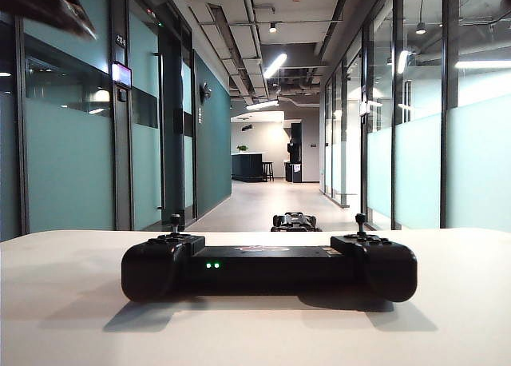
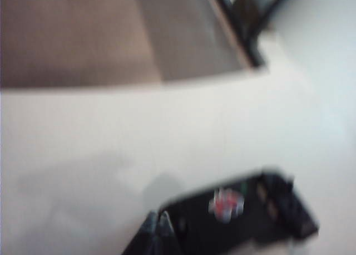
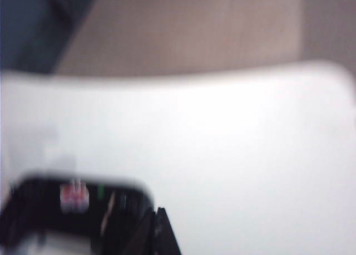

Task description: Push the left joystick on the remote control sitting on the white table forward to make the robot dog walk in a straight line until it approaches the door.

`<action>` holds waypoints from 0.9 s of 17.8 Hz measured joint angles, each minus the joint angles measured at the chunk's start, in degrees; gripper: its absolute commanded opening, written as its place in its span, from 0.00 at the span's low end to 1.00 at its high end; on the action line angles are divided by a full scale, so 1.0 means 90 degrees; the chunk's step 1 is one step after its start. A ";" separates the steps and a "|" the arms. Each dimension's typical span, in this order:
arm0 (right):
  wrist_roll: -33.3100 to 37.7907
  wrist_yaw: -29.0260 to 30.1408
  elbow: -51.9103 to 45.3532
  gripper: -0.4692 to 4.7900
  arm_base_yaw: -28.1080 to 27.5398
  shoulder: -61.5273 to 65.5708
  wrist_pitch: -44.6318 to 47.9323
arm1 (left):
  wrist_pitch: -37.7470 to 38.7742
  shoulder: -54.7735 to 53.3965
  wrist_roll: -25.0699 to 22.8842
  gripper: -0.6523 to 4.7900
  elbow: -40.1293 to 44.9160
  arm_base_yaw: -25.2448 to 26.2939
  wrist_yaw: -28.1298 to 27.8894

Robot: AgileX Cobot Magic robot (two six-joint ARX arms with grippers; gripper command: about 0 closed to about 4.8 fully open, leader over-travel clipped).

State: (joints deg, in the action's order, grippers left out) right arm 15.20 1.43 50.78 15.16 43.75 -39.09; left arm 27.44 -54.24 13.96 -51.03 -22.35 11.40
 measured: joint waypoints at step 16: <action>0.1294 -0.0168 0.0403 0.75 0.2310 0.3111 -0.0449 | -0.0529 -0.0950 -0.0600 0.11 -0.0095 -0.0270 0.1226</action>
State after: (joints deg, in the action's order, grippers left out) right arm 26.85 -0.08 54.41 35.94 71.75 -43.13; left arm 22.68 -62.78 8.56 -51.88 -24.77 22.44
